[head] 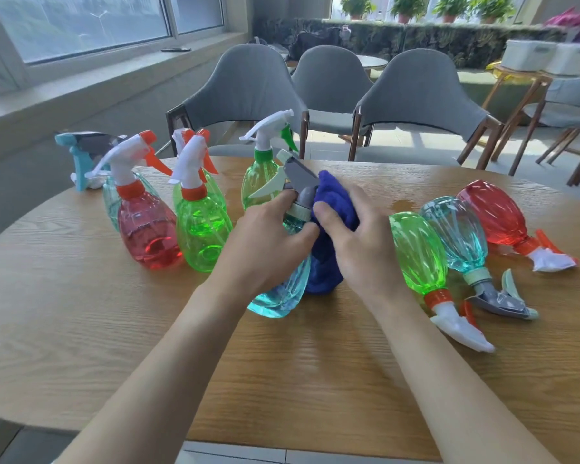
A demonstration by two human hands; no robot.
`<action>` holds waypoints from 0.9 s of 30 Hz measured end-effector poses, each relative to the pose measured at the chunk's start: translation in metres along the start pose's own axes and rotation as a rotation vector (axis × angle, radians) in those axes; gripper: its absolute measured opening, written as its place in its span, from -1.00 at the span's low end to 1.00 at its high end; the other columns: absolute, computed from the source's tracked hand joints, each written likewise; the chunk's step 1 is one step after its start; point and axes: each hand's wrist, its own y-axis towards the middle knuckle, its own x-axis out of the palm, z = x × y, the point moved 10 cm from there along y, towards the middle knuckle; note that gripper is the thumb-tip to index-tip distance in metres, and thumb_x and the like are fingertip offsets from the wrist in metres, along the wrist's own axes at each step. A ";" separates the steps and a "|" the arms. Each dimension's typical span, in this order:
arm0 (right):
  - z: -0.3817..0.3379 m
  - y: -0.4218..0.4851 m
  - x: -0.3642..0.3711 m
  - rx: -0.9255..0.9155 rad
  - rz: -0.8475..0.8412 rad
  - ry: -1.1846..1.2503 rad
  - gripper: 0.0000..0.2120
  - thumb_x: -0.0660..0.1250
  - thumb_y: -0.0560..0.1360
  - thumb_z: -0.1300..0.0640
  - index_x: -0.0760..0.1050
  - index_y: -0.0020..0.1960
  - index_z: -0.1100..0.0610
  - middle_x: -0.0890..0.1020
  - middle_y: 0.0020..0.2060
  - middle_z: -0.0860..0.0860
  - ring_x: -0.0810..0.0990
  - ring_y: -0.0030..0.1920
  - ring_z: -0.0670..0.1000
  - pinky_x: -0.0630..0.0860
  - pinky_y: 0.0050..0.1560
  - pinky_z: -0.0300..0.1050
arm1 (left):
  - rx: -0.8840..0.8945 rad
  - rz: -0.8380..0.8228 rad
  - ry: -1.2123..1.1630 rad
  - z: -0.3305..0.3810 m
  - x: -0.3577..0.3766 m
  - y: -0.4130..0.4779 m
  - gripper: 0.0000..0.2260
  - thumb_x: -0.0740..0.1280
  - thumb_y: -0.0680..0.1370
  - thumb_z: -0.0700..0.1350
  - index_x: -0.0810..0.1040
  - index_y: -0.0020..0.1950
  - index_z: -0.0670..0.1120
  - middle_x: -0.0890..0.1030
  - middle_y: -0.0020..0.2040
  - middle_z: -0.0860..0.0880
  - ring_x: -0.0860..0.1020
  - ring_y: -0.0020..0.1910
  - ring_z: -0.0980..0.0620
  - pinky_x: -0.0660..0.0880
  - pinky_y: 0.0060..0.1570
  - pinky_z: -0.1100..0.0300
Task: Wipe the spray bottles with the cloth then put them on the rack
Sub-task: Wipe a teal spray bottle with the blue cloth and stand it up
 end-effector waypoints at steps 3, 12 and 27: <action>-0.004 0.000 -0.003 -0.046 0.027 -0.103 -0.72 0.42 0.66 0.10 0.62 0.36 0.09 0.71 0.05 -0.16 0.65 0.07 -0.24 0.52 0.09 -0.37 | 0.011 -0.017 -0.027 0.001 0.000 -0.001 -0.89 0.32 0.52 0.05 0.51 -0.04 0.04 0.61 -0.21 0.08 0.56 -0.22 -0.04 0.53 -0.20 0.01; 0.001 -0.010 -0.006 0.013 0.137 -0.153 -0.60 0.26 0.72 -0.12 0.41 -0.26 -0.02 0.48 -0.45 -0.16 0.40 -0.41 -0.16 0.34 -0.33 -0.26 | 0.011 -0.046 -0.052 -0.001 0.001 0.000 -0.86 0.34 0.51 0.06 0.51 0.00 0.05 0.59 -0.20 0.07 0.52 -0.23 0.01 0.43 -0.21 0.07; 0.008 -0.009 -0.002 0.162 0.115 0.242 -0.58 0.26 0.71 -0.18 0.65 -0.04 0.13 0.73 -0.12 0.10 0.65 -0.10 0.02 0.58 0.08 0.00 | 0.016 -0.116 -0.114 0.004 -0.001 -0.004 -0.88 0.41 0.57 -0.07 0.51 -0.10 -0.03 0.56 -0.25 0.03 0.45 -0.28 0.02 0.40 -0.25 0.21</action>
